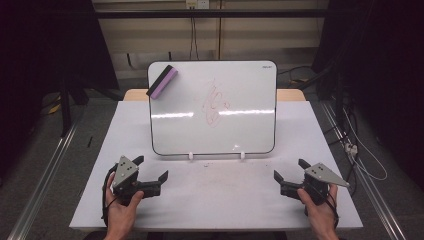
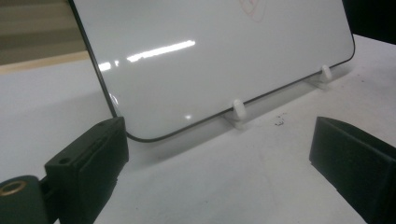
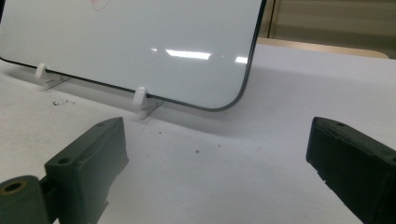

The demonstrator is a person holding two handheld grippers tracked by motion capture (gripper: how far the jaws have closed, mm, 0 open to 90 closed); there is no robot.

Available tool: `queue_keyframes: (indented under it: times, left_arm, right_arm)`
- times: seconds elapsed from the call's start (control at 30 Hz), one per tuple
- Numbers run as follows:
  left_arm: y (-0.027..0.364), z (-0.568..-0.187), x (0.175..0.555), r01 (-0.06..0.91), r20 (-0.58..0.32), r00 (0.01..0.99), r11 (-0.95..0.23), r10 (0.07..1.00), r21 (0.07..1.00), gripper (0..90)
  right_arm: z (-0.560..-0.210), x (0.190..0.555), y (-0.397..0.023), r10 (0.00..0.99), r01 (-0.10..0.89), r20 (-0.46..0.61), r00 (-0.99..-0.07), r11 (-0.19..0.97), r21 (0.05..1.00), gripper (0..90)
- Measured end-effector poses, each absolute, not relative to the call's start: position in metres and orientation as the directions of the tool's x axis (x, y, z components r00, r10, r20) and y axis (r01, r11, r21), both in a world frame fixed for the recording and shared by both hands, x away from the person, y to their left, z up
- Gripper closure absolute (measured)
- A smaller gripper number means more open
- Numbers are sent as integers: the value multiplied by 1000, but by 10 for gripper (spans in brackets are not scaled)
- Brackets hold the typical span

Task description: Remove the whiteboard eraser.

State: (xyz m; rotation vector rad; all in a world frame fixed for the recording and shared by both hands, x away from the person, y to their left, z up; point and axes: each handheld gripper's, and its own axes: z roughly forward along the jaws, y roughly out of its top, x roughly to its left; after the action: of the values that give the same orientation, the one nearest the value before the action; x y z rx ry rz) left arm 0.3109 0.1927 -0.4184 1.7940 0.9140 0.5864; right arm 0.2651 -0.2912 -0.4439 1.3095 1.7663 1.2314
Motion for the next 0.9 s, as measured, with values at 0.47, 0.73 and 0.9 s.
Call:
queue_keyframes:
  times: [0.47,0.73,0.9]
  left_arm:
    - [195,-411,323,346,-16,607,-246,794,905,45]
    - [195,-393,332,302,33,612,-271,790,914,45]
    - [193,-389,335,307,36,618,-284,785,908,46]
  right_arm:
    - [-445,268,-290,942,387,61,-331,76,919,57]
    - [-445,270,-289,939,392,64,-338,79,917,58]
    - [-445,270,-289,937,394,65,-343,80,916,59]
